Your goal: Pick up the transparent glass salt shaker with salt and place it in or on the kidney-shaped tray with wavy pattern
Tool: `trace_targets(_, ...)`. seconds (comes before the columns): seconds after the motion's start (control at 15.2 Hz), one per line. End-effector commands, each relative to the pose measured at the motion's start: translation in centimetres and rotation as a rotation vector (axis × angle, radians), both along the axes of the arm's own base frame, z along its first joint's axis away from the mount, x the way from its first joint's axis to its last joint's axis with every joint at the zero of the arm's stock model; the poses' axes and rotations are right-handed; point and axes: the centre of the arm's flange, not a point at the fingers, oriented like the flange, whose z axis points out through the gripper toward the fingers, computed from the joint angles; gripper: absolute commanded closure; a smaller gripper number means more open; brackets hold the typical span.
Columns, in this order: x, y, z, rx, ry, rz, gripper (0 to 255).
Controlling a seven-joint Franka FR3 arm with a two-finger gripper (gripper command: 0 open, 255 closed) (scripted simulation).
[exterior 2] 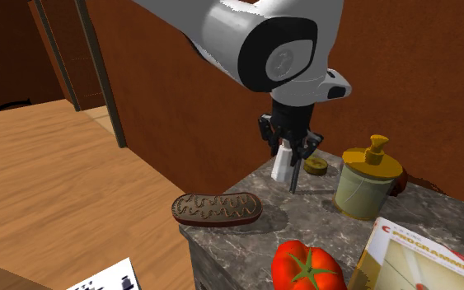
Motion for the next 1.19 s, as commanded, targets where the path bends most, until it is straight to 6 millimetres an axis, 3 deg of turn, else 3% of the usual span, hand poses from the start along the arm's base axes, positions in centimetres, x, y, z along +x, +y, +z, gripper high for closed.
trace_targets(0.0, -0.1, 0.0, 1.0, 0.0, 0.0, 0.0, 255)
trace_targets(0.13, -0.1, 0.0, 1.6, 0.0, 0.0, 0.0, 255)
trace_targets(0.99, -16.1, 5.9, 3.1, 0.0, 0.0, 0.0, 255)
trace_targets(1.12, -16.1, 5.9, 2.1, 0.0, 0.0, 0.0, 255)
